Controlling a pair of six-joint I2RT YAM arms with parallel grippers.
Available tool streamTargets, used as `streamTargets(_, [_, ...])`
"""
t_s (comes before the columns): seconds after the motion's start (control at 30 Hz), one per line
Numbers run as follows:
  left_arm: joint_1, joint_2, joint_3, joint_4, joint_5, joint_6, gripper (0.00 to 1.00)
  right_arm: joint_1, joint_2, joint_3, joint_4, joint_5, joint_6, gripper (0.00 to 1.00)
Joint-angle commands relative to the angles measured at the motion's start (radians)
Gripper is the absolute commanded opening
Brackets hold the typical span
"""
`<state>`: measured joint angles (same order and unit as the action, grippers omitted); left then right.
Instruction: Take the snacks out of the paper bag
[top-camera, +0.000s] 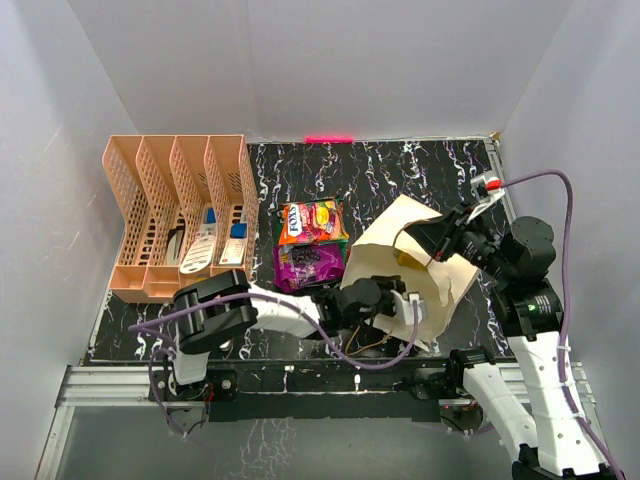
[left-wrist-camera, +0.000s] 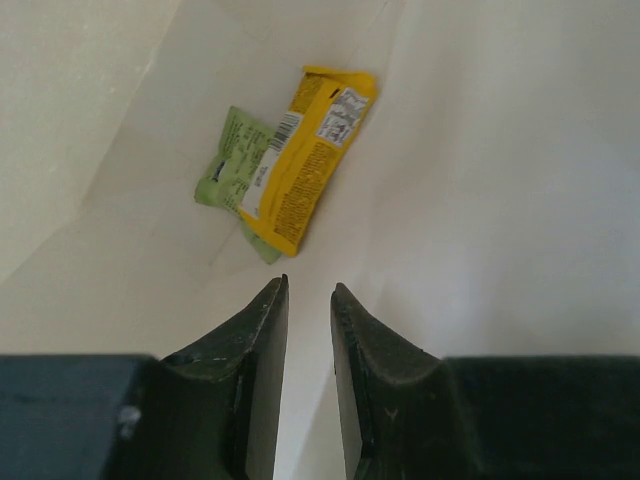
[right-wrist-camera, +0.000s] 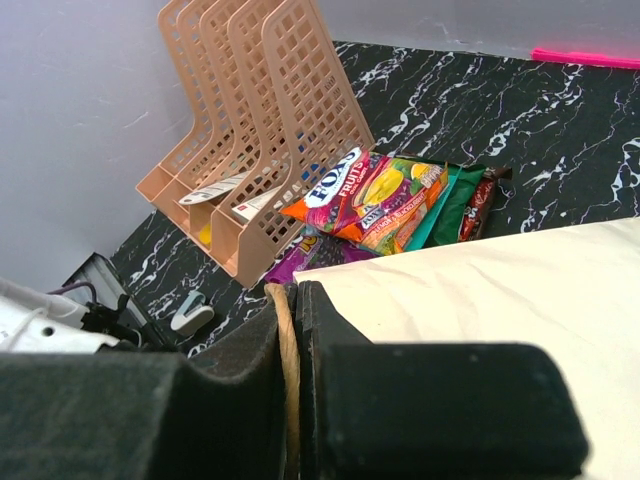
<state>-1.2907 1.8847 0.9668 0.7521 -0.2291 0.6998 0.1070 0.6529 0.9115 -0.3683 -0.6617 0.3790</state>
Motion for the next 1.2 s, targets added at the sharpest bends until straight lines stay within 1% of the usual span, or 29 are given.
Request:
streamTargets(0.0, [0.060, 0.050, 0.113, -0.032, 0.174, 0.073, 0.28, 0.001, -0.002, 0.059, 0.020, -0.011, 0.019, 0.08])
streamTargets(0.13, [0.093, 0.118, 0.214, -0.131, 0.278, 0.093, 0.42, 0.002, 0.011, 0.079, 0.012, -0.026, 0.020, 0.08])
streamTargets(0.2, [0.100, 0.160, 0.271, -0.171, 0.285, 0.104, 0.47, 0.002, 0.015, 0.084, 0.010, -0.032, 0.022, 0.08])
streamTargets(0.27, [0.102, 0.207, 0.311, -0.158, 0.254, 0.116, 0.52, 0.002, 0.019, 0.089, 0.012, -0.036, 0.026, 0.08])
streamTargets(0.37, [0.104, 0.278, 0.382, -0.144, 0.175, 0.129, 0.56, 0.002, 0.026, 0.101, 0.010, -0.038, 0.028, 0.08])
streamTargets(0.47, [0.113, 0.340, 0.429, -0.128, 0.149, 0.138, 0.62, 0.002, 0.033, 0.114, -0.001, -0.042, 0.028, 0.08])
streamTargets(0.6, [0.127, 0.409, 0.537, -0.194, 0.123, 0.157, 0.68, 0.002, 0.037, 0.125, -0.011, -0.047, 0.026, 0.08])
streamTargets(0.7, [0.146, 0.454, 0.619, -0.257, 0.142, 0.158, 0.69, 0.001, 0.041, 0.133, -0.018, -0.045, 0.024, 0.08])
streamTargets(0.83, [0.166, 0.510, 0.716, -0.374, 0.171, 0.126, 0.68, 0.002, 0.050, 0.150, -0.023, -0.045, 0.019, 0.08])
streamTargets(0.93, [0.172, 0.536, 0.759, -0.444, 0.181, 0.121, 0.62, 0.001, 0.054, 0.156, -0.024, -0.046, 0.019, 0.08])
streamTargets(1.07, [0.184, 0.539, 0.793, -0.513, 0.200, 0.105, 0.47, 0.002, 0.048, 0.159, -0.035, -0.038, 0.011, 0.08])
streamTargets(1.17, [0.191, 0.525, 0.793, -0.545, 0.220, 0.084, 0.34, 0.002, 0.041, 0.155, -0.041, -0.028, 0.004, 0.08])
